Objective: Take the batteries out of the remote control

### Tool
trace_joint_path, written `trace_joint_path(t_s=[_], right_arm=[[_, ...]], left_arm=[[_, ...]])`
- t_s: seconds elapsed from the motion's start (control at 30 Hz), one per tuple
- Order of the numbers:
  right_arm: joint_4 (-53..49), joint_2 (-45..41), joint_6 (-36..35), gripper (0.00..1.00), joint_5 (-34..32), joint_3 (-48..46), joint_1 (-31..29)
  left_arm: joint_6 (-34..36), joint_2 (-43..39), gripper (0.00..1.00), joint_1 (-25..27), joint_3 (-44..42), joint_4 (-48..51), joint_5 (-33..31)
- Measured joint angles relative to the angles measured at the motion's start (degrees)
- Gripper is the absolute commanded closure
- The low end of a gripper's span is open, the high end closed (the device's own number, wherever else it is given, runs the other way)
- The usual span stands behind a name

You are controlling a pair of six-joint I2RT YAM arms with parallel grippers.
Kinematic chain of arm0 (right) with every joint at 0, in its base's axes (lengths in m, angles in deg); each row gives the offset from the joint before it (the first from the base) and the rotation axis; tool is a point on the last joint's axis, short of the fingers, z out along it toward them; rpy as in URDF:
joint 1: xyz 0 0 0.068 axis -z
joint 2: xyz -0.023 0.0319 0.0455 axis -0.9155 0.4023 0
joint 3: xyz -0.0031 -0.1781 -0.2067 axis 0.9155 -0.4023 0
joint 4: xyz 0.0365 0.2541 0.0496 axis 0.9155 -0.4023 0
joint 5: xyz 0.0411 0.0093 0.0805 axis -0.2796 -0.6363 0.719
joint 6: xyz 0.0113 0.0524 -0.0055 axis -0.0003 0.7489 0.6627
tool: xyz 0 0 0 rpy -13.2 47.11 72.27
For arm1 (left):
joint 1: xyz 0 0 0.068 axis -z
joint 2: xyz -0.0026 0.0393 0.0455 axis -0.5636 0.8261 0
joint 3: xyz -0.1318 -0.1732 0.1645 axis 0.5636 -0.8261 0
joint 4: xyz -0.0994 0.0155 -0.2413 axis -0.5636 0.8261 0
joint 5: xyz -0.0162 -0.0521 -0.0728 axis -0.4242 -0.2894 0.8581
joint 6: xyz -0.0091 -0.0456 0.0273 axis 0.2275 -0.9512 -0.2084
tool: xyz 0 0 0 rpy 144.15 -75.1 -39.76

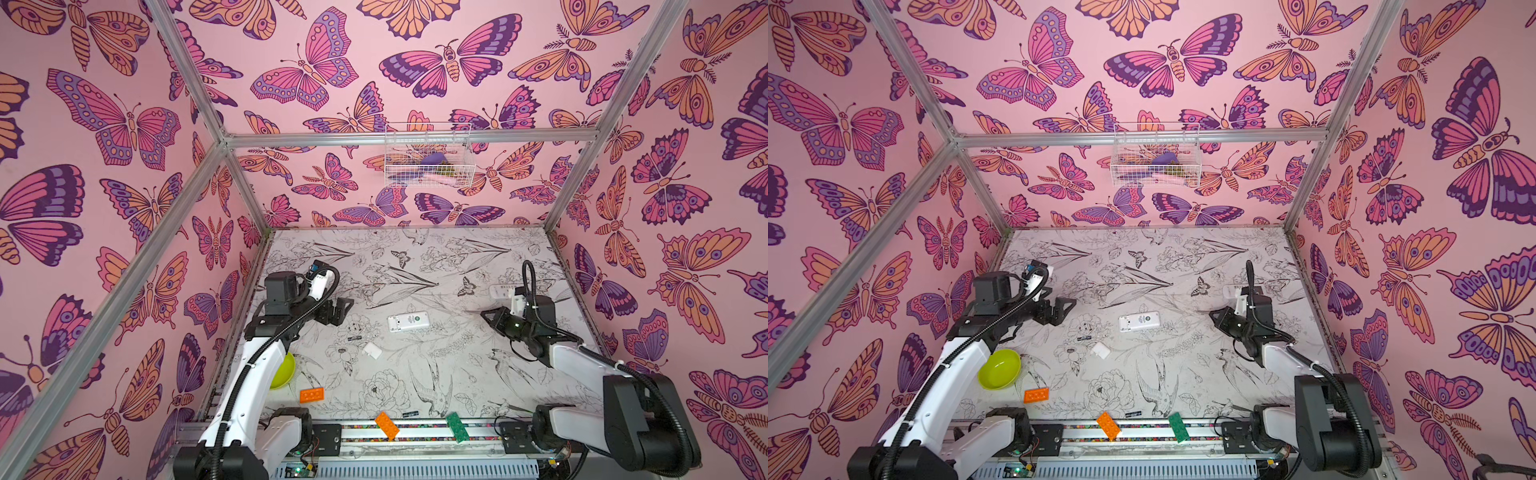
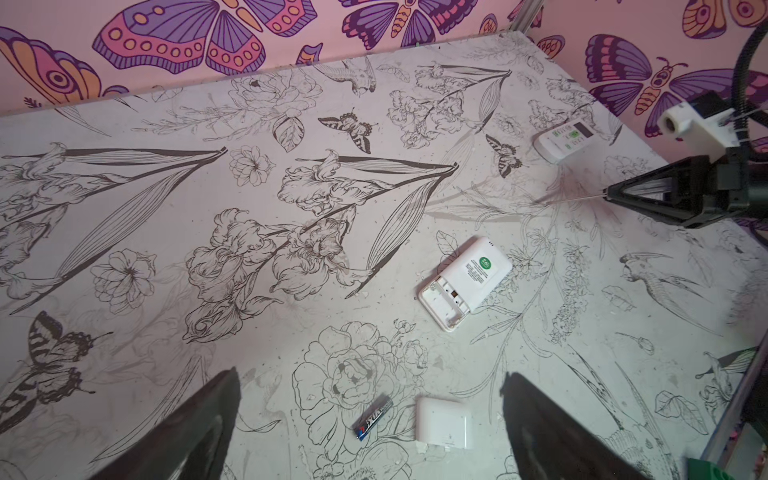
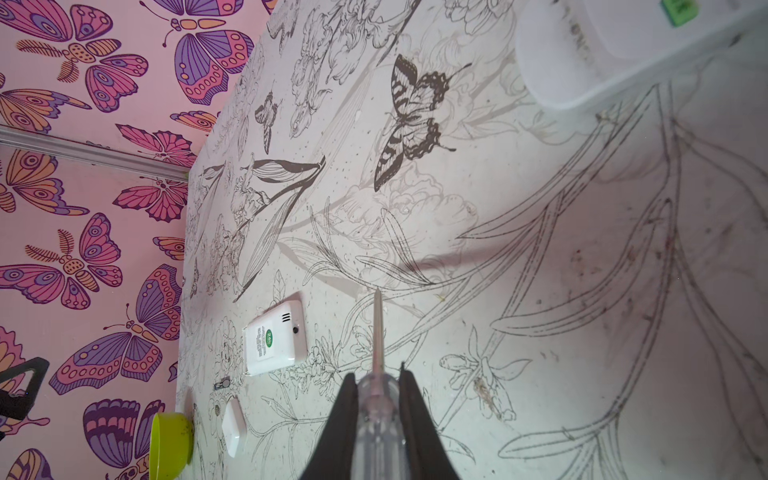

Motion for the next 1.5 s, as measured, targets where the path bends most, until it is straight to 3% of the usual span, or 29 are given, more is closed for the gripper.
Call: trace_joint_path(t_s=[1.17, 1.5], right_arm=[[-6.4, 1.4, -1.4, 0.64, -2.3, 0.0, 1.3], [-9.2, -0.8, -2.6, 0.61, -3.2, -0.1, 2.3]], left_arm=[[-0.5, 0.5, 0.00, -0.5, -0.1, -1.1, 0.8], [-0.1, 0.5, 0.00, -1.6, -0.6, -1.5, 0.8]])
